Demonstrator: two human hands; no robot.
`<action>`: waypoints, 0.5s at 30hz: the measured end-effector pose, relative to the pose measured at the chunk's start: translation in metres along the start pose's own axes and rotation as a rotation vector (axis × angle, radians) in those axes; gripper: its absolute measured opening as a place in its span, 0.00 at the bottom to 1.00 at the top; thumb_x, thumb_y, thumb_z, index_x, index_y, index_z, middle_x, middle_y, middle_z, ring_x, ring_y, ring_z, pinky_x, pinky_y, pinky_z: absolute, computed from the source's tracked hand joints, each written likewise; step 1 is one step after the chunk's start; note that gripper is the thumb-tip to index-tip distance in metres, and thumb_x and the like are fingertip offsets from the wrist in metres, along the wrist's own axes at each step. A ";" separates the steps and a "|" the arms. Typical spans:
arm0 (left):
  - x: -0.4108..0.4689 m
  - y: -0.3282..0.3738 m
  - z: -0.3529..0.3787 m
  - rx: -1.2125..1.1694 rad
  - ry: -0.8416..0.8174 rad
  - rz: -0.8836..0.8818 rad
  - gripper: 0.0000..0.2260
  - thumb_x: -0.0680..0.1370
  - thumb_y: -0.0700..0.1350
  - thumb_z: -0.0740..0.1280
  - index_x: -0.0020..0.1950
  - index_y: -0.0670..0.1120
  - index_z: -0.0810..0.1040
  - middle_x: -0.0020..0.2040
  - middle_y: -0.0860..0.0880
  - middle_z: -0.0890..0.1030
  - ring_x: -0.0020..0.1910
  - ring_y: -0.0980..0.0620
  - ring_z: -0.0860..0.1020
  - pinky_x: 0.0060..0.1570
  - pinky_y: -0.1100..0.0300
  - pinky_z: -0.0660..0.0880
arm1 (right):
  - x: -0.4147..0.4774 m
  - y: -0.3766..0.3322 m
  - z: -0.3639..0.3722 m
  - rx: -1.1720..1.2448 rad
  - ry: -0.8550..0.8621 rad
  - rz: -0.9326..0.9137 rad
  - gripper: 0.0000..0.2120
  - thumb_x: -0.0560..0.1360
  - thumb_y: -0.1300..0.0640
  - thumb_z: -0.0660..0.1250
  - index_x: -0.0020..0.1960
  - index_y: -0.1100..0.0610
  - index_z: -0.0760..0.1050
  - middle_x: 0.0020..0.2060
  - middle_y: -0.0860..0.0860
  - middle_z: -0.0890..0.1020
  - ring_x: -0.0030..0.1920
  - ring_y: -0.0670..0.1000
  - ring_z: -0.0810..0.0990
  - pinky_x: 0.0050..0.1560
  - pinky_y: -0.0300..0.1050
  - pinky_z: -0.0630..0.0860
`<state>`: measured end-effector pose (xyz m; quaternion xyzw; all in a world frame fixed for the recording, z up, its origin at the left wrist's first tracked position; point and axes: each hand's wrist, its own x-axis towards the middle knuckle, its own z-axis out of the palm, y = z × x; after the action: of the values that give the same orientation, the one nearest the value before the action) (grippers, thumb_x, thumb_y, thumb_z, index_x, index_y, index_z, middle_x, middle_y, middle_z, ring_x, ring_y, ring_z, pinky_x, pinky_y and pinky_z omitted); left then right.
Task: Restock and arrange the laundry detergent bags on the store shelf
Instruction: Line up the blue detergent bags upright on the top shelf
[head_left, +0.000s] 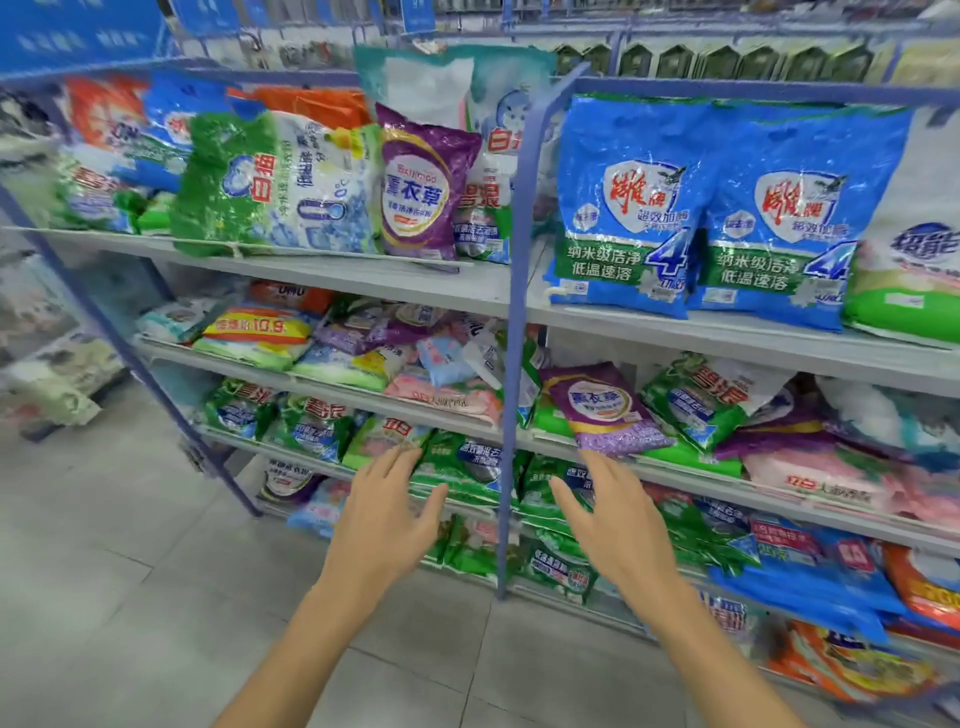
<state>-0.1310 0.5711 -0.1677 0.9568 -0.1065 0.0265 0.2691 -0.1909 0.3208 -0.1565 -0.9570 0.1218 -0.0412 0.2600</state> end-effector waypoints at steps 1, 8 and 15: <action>0.000 -0.011 -0.010 -0.004 0.005 -0.010 0.28 0.81 0.60 0.64 0.77 0.49 0.68 0.77 0.50 0.69 0.78 0.48 0.62 0.76 0.48 0.63 | 0.002 -0.015 0.005 0.007 -0.003 -0.016 0.29 0.83 0.38 0.58 0.78 0.53 0.64 0.75 0.50 0.71 0.75 0.50 0.68 0.72 0.47 0.66; 0.006 -0.103 -0.076 -0.012 0.068 -0.097 0.30 0.80 0.63 0.62 0.79 0.52 0.66 0.79 0.52 0.67 0.79 0.49 0.61 0.76 0.47 0.63 | 0.017 -0.123 0.042 0.045 -0.017 -0.128 0.31 0.82 0.38 0.59 0.79 0.53 0.63 0.76 0.48 0.70 0.76 0.49 0.66 0.74 0.46 0.64; 0.007 -0.177 -0.131 -0.023 0.158 -0.144 0.29 0.80 0.63 0.63 0.78 0.51 0.68 0.78 0.53 0.68 0.79 0.51 0.62 0.77 0.50 0.63 | 0.032 -0.214 0.084 0.041 -0.036 -0.211 0.33 0.82 0.35 0.58 0.81 0.51 0.60 0.78 0.47 0.67 0.78 0.48 0.64 0.75 0.46 0.63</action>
<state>-0.0844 0.7854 -0.1451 0.9538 -0.0162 0.0813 0.2888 -0.1028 0.5319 -0.1194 -0.9596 0.0149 -0.0537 0.2757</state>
